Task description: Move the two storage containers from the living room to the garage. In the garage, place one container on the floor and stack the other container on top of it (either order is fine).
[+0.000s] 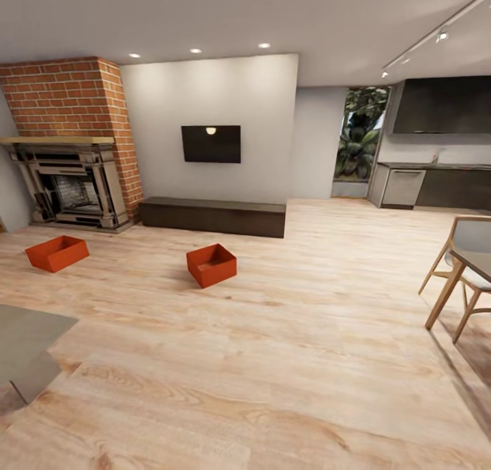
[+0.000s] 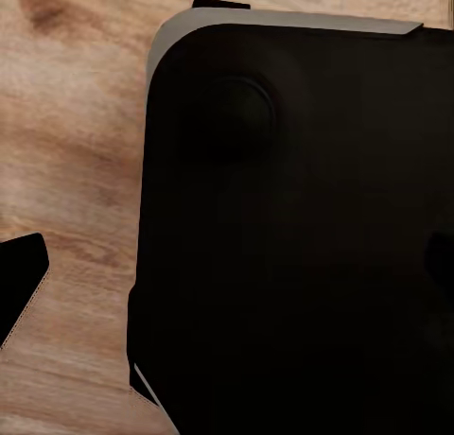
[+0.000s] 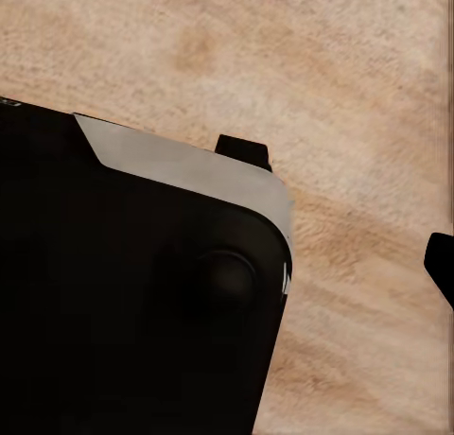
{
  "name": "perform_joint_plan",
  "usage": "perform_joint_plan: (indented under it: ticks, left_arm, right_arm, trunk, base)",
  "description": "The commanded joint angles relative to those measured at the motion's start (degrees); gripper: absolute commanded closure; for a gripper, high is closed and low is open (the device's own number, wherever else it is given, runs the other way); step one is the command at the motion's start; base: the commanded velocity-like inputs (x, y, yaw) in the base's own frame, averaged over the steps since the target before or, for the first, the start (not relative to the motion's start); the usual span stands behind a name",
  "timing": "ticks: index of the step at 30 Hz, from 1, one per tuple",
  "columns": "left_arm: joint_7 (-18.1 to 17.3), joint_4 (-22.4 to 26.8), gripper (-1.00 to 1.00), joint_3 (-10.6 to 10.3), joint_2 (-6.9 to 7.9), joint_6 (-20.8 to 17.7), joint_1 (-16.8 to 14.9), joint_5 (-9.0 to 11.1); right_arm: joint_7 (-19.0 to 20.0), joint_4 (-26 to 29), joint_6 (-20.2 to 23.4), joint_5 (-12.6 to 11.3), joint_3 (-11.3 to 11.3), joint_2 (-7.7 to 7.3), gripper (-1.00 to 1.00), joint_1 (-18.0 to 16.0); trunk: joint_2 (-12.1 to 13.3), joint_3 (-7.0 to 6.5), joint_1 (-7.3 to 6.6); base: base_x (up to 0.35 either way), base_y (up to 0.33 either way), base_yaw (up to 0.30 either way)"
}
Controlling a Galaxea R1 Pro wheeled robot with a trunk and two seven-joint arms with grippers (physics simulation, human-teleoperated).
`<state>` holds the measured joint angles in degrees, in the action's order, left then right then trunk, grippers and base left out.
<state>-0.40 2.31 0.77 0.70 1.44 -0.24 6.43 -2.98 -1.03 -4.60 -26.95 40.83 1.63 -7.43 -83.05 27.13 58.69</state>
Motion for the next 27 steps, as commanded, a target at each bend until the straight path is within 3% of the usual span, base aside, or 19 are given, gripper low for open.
perform_joint_plan:
  ticks: [1,27]
  left_arm:
    - [-0.04,-0.03,-1.0,0.03,0.0,0.14,-0.02,0.52]
    - [-0.04,-0.03,-1.0,0.03,0.0,0.15,-0.02,0.52]
  right_arm:
    - [-0.1,-0.11,-0.23,-0.49,0.48,0.04,-1.0,-0.04]
    - [-0.1,-0.11,-0.23,-0.5,0.48,0.04,-1.0,-0.04]
  trunk:
    - [-0.02,0.06,0.03]
    - [-0.02,0.06,0.03]
  base:
    - [0.322,0.0,0.0]
    - [0.323,0.0,0.0]
